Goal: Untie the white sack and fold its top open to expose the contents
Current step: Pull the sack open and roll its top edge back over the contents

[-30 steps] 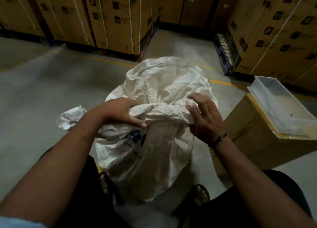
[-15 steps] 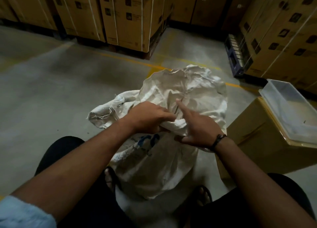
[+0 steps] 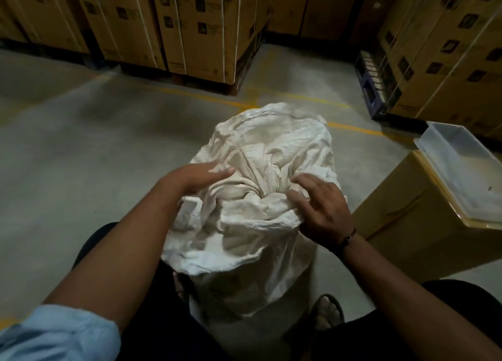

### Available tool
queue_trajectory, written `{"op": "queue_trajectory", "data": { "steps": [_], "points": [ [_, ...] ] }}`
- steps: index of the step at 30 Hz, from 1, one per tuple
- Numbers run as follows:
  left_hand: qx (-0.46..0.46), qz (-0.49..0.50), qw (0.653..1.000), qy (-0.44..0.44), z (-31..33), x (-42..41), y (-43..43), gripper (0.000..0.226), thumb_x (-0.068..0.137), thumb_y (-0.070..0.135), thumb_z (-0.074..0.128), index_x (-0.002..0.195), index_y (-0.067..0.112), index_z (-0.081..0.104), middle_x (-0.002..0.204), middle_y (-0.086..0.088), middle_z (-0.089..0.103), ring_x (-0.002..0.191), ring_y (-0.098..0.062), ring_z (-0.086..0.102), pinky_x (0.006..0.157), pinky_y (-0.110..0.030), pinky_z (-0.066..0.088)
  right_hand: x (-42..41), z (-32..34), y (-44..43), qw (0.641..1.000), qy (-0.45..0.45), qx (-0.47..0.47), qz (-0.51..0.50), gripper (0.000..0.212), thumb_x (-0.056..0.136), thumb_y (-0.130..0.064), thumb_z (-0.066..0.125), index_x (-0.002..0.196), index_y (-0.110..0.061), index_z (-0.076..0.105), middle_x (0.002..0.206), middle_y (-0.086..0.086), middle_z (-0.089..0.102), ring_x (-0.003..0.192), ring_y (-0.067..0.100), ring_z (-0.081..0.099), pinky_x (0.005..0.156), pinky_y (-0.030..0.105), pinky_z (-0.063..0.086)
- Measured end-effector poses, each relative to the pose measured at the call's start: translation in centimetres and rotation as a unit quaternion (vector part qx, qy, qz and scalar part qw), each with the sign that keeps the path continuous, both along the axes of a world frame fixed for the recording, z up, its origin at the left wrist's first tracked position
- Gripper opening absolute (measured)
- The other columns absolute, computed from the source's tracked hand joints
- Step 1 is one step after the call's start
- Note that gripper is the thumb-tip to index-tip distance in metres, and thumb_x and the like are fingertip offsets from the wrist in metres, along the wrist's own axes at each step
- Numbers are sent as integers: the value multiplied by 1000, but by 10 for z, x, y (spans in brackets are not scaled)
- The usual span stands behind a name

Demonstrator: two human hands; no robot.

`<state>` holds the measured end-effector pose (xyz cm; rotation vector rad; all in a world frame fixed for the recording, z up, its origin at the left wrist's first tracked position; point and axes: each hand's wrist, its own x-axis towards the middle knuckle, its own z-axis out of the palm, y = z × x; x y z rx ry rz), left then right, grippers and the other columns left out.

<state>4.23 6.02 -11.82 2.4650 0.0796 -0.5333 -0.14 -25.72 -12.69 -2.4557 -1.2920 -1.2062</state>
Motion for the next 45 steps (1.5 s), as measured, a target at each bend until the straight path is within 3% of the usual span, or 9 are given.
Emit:
{"op": "queue_trajectory", "data": {
  "steps": [3,6,10,14,20,28,35,40,45],
  "points": [
    [63,1,990,129,-12,0,-2,103,73,95,41,140,19,58,139,-12,61,106,-29,63,83,-35,51,0,0,-5,1000,-2,4,1,30,84,-7,66,113,-8,60,124,21,67,99,37,69,69,40,51],
    [166,-67,984,-25,-5,1,-21,92,74,96,35,119,24,68,131,-4,66,110,-23,61,95,-40,49,7,-13,-11,999,15,2,-39,39,83,-1,63,121,-9,57,122,19,69,88,35,70,61,40,53],
    [-83,-218,959,-165,36,-26,-58,85,75,76,69,149,43,44,153,15,44,140,-5,39,114,-26,32,14,-19,-11,993,43,-3,-113,52,78,-1,65,128,-11,56,102,15,72,76,34,68,53,38,52],
    [5,-332,933,-142,15,-45,-93,131,65,68,84,159,42,-3,164,5,30,142,-12,37,115,-29,35,15,-17,-2,980,98,4,-174,41,88,-18,61,128,-10,59,88,12,70,66,31,63,47,34,47],
    [127,-212,926,-287,-8,-21,-97,63,80,20,67,134,30,37,111,-3,67,95,-29,65,66,-37,51,16,-4,-8,951,216,25,-222,83,56,-17,73,133,-19,43,64,5,62,49,31,56,45,23,28],
    [151,-165,827,-517,15,-12,-75,47,73,3,58,113,26,66,98,2,71,77,-30,66,52,-28,36,21,-4,-7,925,374,22,-62,83,76,-52,70,144,-18,37,138,2,54,115,24,58,97,41,47],
    [151,-131,811,-549,14,-9,-66,32,79,13,49,106,19,65,95,-1,70,76,-32,64,55,-32,43,36,-3,-22,898,429,77,-52,58,78,-46,68,128,-21,52,125,-5,62,108,16,61,82,27,48],
    [-27,-203,957,-207,21,-9,-55,28,79,21,61,105,27,53,105,4,63,96,-24,62,77,-38,48,24,-22,-12,987,121,28,-103,41,87,-25,65,124,-11,55,102,14,67,71,36,63,54,40,53],
    [-140,-228,959,91,20,-25,-49,68,76,80,59,123,31,55,122,13,61,113,-3,57,100,-28,43,20,-28,1,993,82,3,-91,32,95,-16,52,126,-13,47,90,15,62,60,36,53,51,44,46]
  ]
}}
